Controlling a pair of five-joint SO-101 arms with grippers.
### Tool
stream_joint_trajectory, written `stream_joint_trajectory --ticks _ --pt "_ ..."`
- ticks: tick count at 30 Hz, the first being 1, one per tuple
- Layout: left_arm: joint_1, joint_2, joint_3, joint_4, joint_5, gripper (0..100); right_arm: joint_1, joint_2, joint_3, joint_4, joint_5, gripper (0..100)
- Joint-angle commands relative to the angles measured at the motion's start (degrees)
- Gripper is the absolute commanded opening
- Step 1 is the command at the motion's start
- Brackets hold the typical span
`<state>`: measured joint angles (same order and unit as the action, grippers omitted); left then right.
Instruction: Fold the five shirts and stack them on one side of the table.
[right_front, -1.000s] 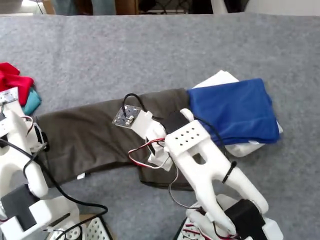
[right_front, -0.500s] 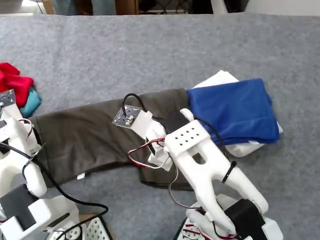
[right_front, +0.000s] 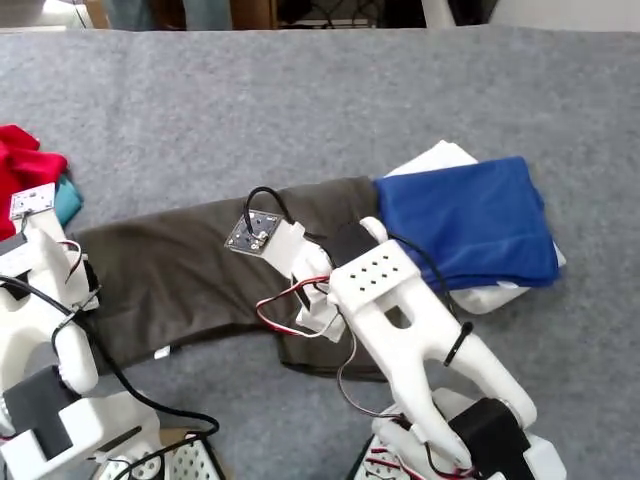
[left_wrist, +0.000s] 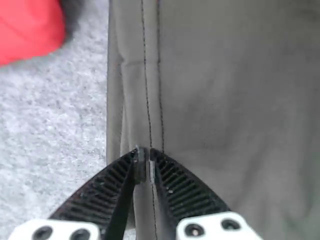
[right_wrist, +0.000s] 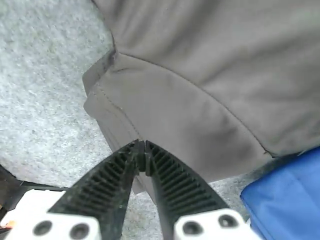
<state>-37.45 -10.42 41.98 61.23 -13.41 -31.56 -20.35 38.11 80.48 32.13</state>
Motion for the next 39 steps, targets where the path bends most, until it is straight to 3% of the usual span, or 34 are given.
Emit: stream_joint_trajectory --ticks 1,5,24,33,39 --pt "-0.2 -0.4 -1.4 0.4 0.0 9 0.6 -0.2 -2.7 0.1 -0.4 1.5" --pt "-3.6 -0.4 -1.2 0.4 -0.4 19 0.6 -0.3 -2.7 0.2 -0.4 1.5" --pt "-1.7 -0.4 3.1 -2.4 -2.8 19 0.6 0.0 -2.7 0.1 -0.4 1.5" --pt "-2.1 -0.5 2.9 -5.3 -2.7 4 0.6 0.0 -2.6 0.1 -0.4 1.5" --pt "-2.2 -0.9 1.0 -4.8 -2.7 3 0.6 0.0 -2.6 0.0 -0.4 1.5"
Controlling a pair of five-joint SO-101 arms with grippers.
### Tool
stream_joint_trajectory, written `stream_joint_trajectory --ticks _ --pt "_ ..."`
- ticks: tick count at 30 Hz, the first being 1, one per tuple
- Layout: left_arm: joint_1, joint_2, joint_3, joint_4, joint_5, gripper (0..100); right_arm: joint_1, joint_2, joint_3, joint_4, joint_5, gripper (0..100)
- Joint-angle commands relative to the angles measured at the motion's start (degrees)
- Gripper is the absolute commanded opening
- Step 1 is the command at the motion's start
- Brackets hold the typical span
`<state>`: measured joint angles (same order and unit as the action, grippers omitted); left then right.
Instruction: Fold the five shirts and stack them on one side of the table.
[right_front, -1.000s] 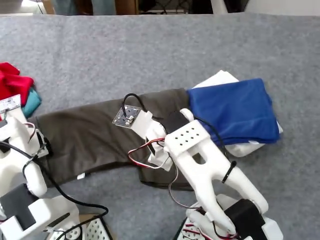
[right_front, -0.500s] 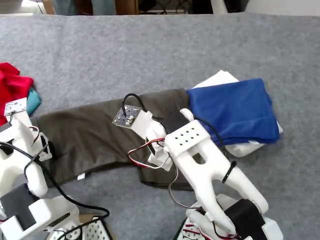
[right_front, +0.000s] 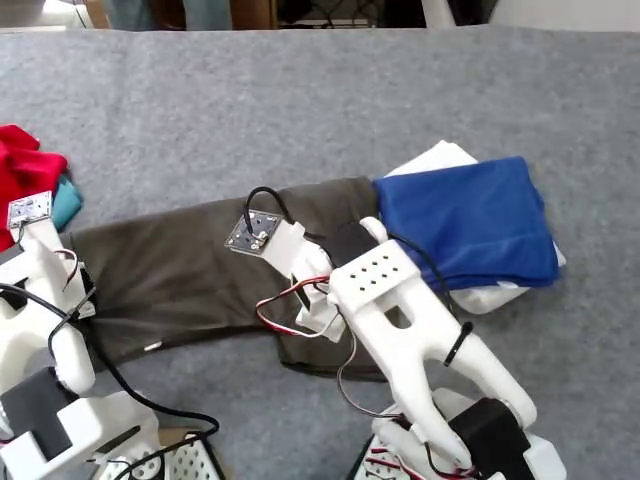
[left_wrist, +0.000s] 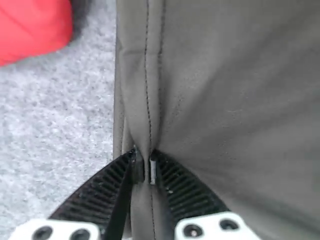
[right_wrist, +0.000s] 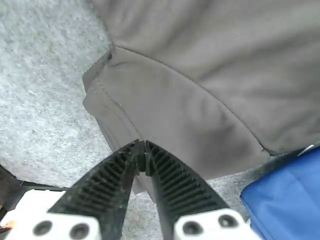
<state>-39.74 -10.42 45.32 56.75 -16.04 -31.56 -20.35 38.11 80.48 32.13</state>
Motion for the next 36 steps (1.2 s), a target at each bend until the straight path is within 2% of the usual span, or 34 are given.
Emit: stream_joint_trajectory --ticks 1,7,15,19,24,30,36 --pt "0.1 -0.9 -3.2 -0.4 -0.1 3 0.5 0.0 -2.6 0.0 -0.4 1.5" --pt "-0.6 -0.6 -7.2 -0.4 -0.1 3 0.5 0.0 -2.5 0.0 -0.4 1.5" --pt "-1.5 -0.4 -4.6 -1.6 -0.2 4 0.5 0.0 -2.5 0.0 -0.4 1.5" --pt "-1.3 -0.4 -2.8 -1.6 -0.2 10 0.5 0.0 -2.5 0.0 -0.4 1.5" --pt "-1.3 -0.4 0.0 -1.5 -0.4 24 0.5 0.0 -2.4 -0.4 -0.4 1.5" --pt "-3.2 -0.9 -1.5 -1.4 -0.1 25 0.8 1.5 -0.7 -2.9 -0.4 1.5" --pt "-7.3 -0.9 -11.2 9.1 -0.4 25 4.7 3.6 2.3 -7.8 -2.5 1.5"
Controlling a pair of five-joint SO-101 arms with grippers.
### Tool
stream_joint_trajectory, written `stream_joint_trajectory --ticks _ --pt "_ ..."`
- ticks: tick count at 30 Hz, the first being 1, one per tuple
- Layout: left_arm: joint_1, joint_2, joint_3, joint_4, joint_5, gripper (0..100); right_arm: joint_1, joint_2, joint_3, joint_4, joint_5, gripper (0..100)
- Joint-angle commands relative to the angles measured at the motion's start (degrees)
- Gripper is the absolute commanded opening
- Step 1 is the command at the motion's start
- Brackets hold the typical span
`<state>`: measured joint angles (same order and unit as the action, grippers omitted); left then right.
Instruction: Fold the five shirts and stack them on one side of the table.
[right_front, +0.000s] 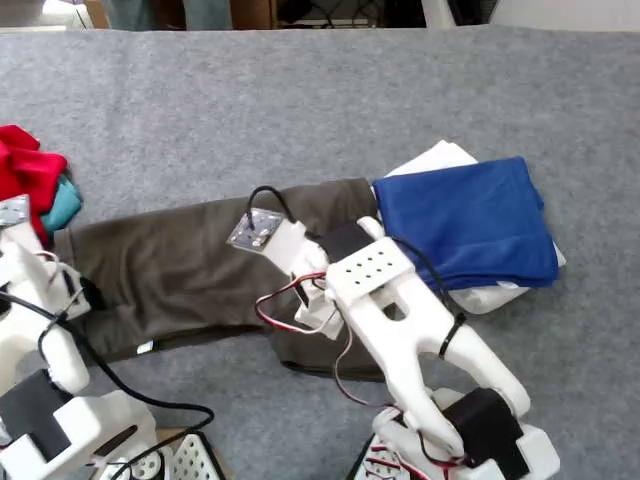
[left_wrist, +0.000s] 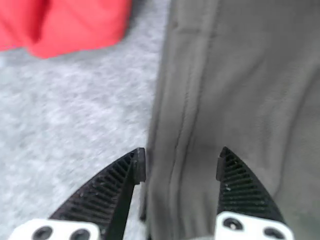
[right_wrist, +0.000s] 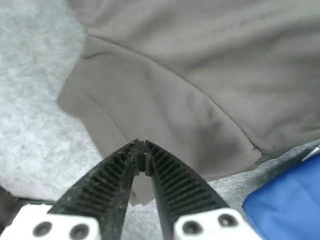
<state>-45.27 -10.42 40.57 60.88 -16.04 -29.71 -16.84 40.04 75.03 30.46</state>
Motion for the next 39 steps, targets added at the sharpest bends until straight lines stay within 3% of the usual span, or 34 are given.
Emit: stream_joint_trajectory --ticks 1,7,16,25,30,35,39 --pt "-2.1 -0.9 -8.4 7.0 -0.4 25 4.2 0.4 0.9 -3.1 -0.7 1.5" --pt "-2.5 -0.5 -14.5 12.0 -0.5 25 8.3 0.4 7.3 -7.1 -0.4 1.5" --pt "-2.2 -0.4 -2.6 -0.9 -0.6 25 14.5 0.0 14.8 -12.8 -0.3 1.5" --pt "-2.2 -1.0 -0.7 -1.6 -0.6 25 16.0 -10.2 -0.9 -0.3 1.7 1.5" --pt "-2.1 -1.0 -0.4 -1.6 -0.6 25 15.5 -5.1 1.6 -8.0 0.2 1.5" --pt "-2.1 -0.9 -0.6 -1.7 -0.4 25 18.8 3.9 6.8 -22.2 -5.0 1.5" --pt "-2.2 -0.9 -0.7 -1.7 -0.5 25 22.8 9.5 7.9 -23.5 -4.7 1.5"
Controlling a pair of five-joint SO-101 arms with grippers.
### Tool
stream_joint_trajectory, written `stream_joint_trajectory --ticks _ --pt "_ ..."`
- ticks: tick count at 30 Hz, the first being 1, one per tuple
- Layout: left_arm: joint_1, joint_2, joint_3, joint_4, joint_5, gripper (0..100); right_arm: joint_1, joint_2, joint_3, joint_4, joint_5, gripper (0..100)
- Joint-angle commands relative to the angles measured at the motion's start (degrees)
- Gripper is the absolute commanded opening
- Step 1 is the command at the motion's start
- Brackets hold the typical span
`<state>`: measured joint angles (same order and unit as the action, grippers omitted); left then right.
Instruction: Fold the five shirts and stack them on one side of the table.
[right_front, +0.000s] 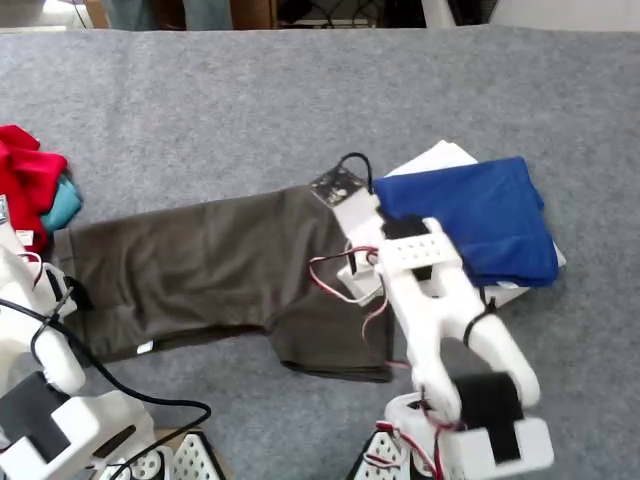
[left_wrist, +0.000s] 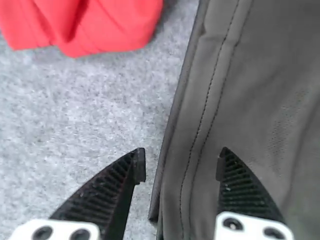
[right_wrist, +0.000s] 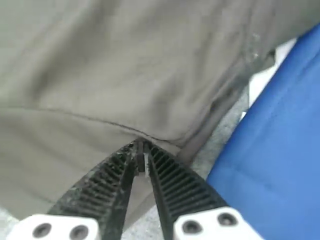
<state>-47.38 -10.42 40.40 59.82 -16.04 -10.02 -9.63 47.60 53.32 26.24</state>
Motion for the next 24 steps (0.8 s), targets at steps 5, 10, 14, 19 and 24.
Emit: stream_joint_trajectory --ticks 5,10,14,19,24 --pt "-0.2 -0.9 -0.5 -0.6 -0.5 25 7.4 1.6 1.2 -0.1 4.7 1.5" --pt "0.0 -0.9 -0.5 -0.6 -0.5 25 7.0 -5.1 -0.5 5.5 5.5 1.5" --pt "0.0 -0.9 -0.6 -0.6 -0.5 25 5.0 -13.8 -4.2 10.3 5.5 1.5" --pt "0.0 -0.9 -2.1 -0.5 -0.6 25 1.0 -17.5 -9.4 10.1 1.5 1.5" --pt "2.7 -0.3 -3.6 -1.0 -0.2 25 1.1 -5.9 -9.6 1.4 -0.4 1.5"
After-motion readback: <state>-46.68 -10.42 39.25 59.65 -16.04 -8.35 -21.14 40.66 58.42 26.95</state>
